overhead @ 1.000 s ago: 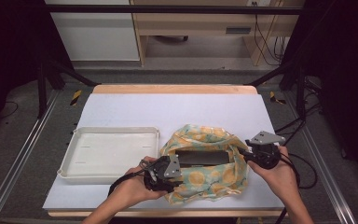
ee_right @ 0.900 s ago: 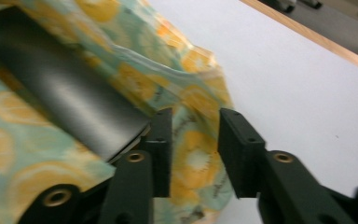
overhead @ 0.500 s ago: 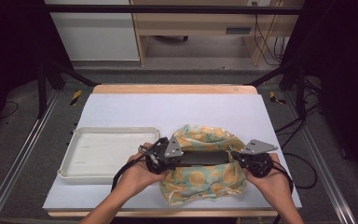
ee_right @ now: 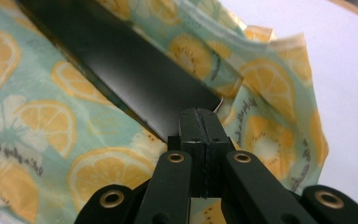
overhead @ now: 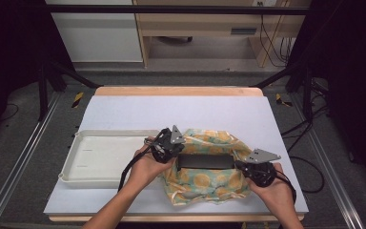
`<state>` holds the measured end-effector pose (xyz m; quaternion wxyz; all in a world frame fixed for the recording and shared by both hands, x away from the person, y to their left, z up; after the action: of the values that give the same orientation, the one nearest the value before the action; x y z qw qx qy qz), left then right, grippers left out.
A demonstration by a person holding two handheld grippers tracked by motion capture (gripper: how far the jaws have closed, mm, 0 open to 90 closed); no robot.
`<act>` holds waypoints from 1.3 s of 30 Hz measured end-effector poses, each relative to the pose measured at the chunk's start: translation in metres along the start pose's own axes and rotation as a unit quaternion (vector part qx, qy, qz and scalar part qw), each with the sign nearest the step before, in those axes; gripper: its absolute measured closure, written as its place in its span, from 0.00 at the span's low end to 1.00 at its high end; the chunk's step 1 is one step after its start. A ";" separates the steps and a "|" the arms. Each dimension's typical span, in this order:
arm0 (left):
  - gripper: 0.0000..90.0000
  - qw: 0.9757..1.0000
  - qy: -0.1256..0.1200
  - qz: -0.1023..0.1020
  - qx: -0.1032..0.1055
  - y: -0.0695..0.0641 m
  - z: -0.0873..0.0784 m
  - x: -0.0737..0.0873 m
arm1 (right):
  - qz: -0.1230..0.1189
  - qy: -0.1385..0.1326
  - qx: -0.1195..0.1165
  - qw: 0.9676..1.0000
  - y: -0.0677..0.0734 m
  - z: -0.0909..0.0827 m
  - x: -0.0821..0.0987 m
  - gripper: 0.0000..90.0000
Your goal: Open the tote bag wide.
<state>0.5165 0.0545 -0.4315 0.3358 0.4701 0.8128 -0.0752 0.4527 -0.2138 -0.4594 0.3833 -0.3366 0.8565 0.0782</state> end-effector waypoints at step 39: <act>1.00 0.995 0.091 -0.033 -0.003 0.019 0.043 0.032 | 0.027 0.043 -0.020 0.999 0.008 0.014 0.052 1.00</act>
<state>0.5416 0.0691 -0.4809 0.2594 0.4471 0.8551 -0.0409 0.4317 -0.2291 -0.5067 0.3372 -0.3236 0.8793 0.0911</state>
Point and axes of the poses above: each handheld gripper's, and its own axes: z roughly forward along the jaws, x roughly out of its underside, y roughly to its left, the point moved 4 cm from there along z, roughly forward along the jaws, and after that the axes turned 4 degrees about y, right-handed, at the moved point
